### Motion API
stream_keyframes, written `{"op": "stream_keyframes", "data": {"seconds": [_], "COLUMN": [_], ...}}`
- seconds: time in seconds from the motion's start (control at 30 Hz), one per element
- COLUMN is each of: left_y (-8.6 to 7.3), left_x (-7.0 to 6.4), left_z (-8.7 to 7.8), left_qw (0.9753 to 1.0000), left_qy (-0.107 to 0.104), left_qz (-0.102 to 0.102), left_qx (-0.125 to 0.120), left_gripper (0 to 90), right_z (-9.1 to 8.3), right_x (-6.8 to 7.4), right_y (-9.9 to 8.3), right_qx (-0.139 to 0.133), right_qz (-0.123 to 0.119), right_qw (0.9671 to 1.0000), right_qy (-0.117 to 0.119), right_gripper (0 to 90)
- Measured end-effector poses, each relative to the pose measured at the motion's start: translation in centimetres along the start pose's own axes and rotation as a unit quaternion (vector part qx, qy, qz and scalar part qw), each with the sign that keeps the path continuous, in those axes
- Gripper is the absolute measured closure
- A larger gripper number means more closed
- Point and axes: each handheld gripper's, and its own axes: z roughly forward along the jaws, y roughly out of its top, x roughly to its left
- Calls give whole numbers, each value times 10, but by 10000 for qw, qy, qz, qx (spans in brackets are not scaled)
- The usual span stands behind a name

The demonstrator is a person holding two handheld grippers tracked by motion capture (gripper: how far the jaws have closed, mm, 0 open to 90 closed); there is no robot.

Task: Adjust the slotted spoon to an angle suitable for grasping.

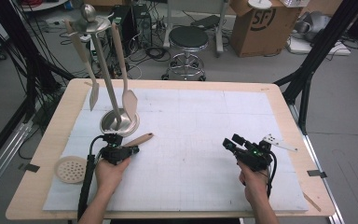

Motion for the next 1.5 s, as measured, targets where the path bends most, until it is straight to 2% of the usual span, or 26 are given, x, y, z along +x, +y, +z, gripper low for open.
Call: {"op": "stream_keyframes", "data": {"seconds": [0.2, 0.4, 0.53, 0.7, 0.77, 0.9, 1.0, 1.1, 1.17, 1.2, 1.27, 1.3, 1.33, 1.4, 1.5], "left_y": [6, 10, 10, 13, 13, 17, 27, 38, 41, 41, 38, 36, 33, 29, 25], "left_x": [1, 10, 10, 13, 20, 35, 32, 30, 35, 38, 44, 46, 49, 56, 63], "left_z": [2, 3, 0, -17, -25, -43, -58, -66, -68, -69, -69, -69, -70, -72, -71], "left_qw": [9997, 9988, 9987, 9984, 9983, 9972, 9972, 9989, 9995, 9996, 9995, 9997, 9997, 9996, 9992], "left_qy": [226, 198, 196, -140, -241, -399, -503, -331, -253, -222, -317, -214, -215, -293, -382], "left_qz": [-87, -435, -456, -476, -458, -583, -417, -150, -18, -48, 8, 4, 2, -37, -47], "left_qx": [-38, -125, -123, -277, -264, -251, -372, -309, -212, -140, 11, 82, 75, 18, 73], "left_gripper": [898, 898, 897, 866, 801, 676, 662, 646, 608, 592, 530, 475, 422, 420, 429], "right_z": [1, 1, 3, 5, 5, 5, 7, 8, 8, 8, 7, 6, 6, 4, 3], "right_x": [2, 3, 4, 4, 4, 5, 5, 6, 7, 7, 6, 5, 4, 3, 1], "right_y": [-1, -2, -3, -4, -4, -4, -5, -6, -6, -5, -5, -5, -5, -3, -3], "right_qx": [34, 48, 97, 123, 125, 121, 163, 187, 176, 160, 169, 143, 121, 45, 2], "right_qz": [-29, -40, -61, -68, -75, -97, -70, -106, -120, -112, -80, -92, -99, -23, 28], "right_qw": [10000, 10000, 9999, 9999, 9999, 9998, 9998, 9997, 9997, 9998, 9998, 9998, 9998, 9999, 9999], "right_qy": [13, 46, 50, 48, 64, 84, 83, 81, 87, 96, 89, 86, 80, 113, 128], "right_gripper": [300, 300, 300, 300, 300, 301, 301, 301, 301, 301, 301, 301, 302, 305, 306]}}
